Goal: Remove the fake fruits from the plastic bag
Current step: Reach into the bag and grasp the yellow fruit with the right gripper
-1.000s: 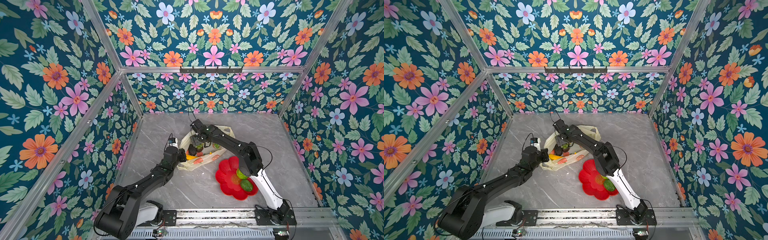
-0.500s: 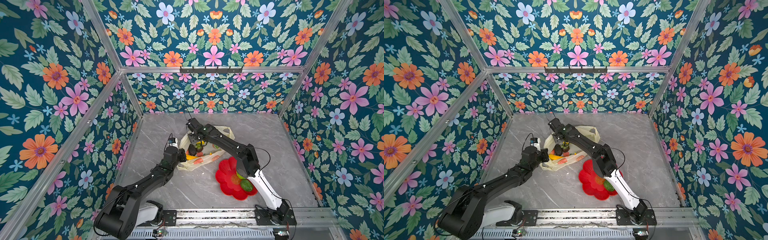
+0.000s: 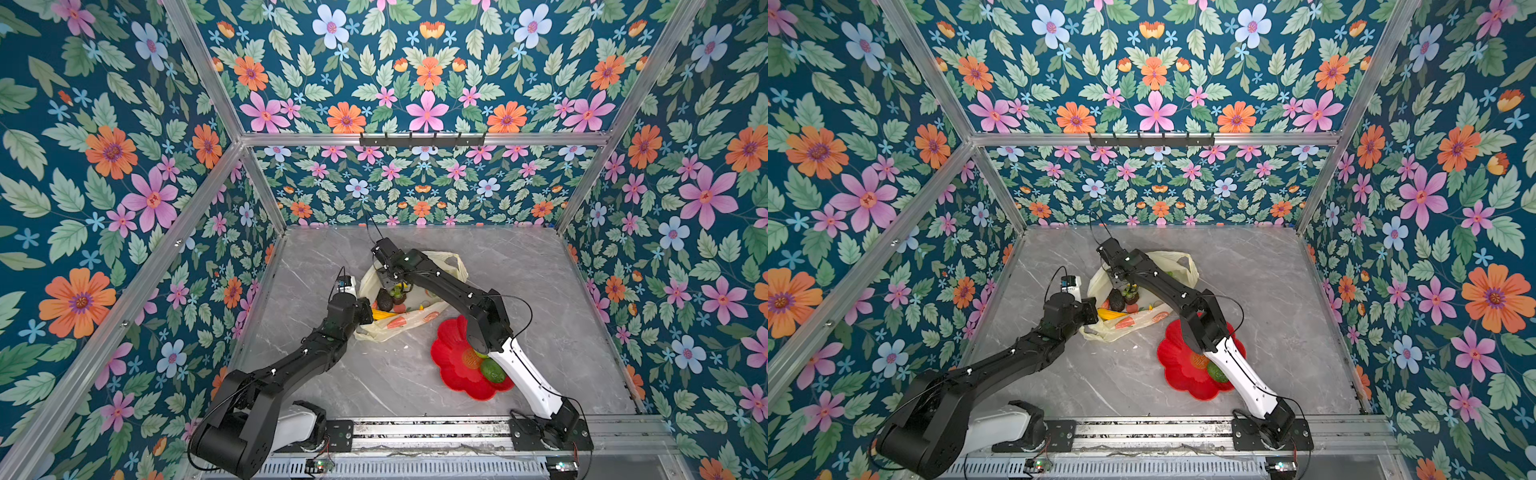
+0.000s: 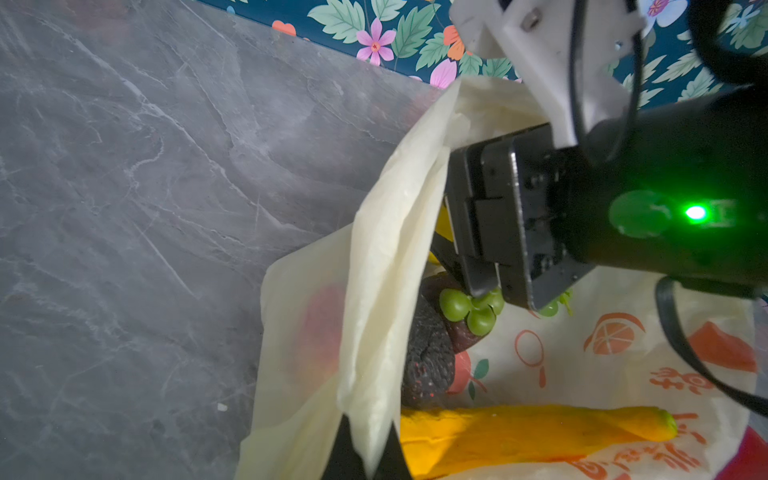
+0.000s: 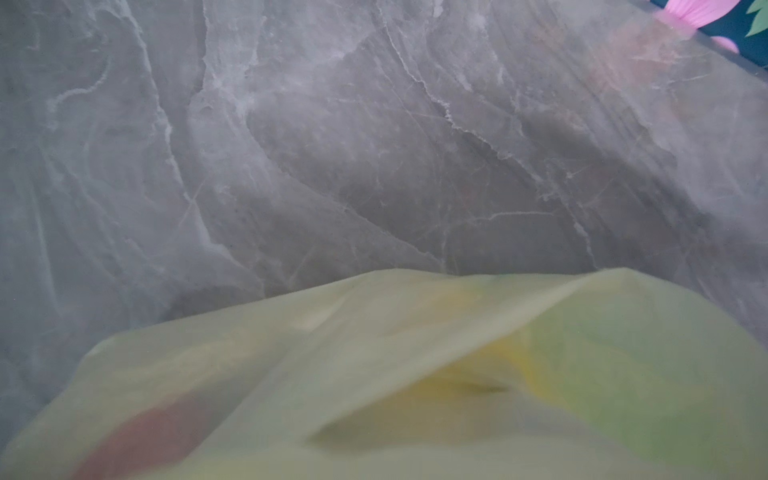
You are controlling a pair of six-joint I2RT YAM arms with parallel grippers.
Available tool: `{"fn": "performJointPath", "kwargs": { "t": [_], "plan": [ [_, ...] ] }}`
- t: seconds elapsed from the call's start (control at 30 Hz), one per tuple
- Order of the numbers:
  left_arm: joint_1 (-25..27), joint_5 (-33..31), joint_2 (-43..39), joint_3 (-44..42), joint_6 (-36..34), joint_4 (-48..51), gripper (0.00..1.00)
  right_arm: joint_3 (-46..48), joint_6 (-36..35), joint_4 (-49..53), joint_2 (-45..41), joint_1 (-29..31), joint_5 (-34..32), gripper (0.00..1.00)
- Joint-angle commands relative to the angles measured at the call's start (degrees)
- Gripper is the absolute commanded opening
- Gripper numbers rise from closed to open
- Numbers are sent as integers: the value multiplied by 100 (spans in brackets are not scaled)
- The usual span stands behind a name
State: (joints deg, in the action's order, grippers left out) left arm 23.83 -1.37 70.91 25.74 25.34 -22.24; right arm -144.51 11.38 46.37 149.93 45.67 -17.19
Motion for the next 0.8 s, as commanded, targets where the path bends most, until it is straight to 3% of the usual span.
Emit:
{"fn": "performJointPath", "kwargs": {
  "t": [0.0, 0.23, 0.5, 0.7, 0.77],
  "plan": [
    [-6, 15, 10, 38, -12, -35, 0, -12, -6, 362, 87, -14, 9, 67],
    [-8, 39, 39, 39, -12, -35, 0, -22, -61, 409, 164, -23, -168, 73],
    [-8, 22, 35, 41, -12, -35, 0, 8, -135, 572, 204, -41, -521, 73],
    [-7, 14, 36, 37, -12, -35, 0, 20, -105, 606, 189, -51, -470, 71],
    [-4, 5, 41, 37, -21, -35, 0, 14, -76, 667, 166, -49, -395, 75]
  ]
}}
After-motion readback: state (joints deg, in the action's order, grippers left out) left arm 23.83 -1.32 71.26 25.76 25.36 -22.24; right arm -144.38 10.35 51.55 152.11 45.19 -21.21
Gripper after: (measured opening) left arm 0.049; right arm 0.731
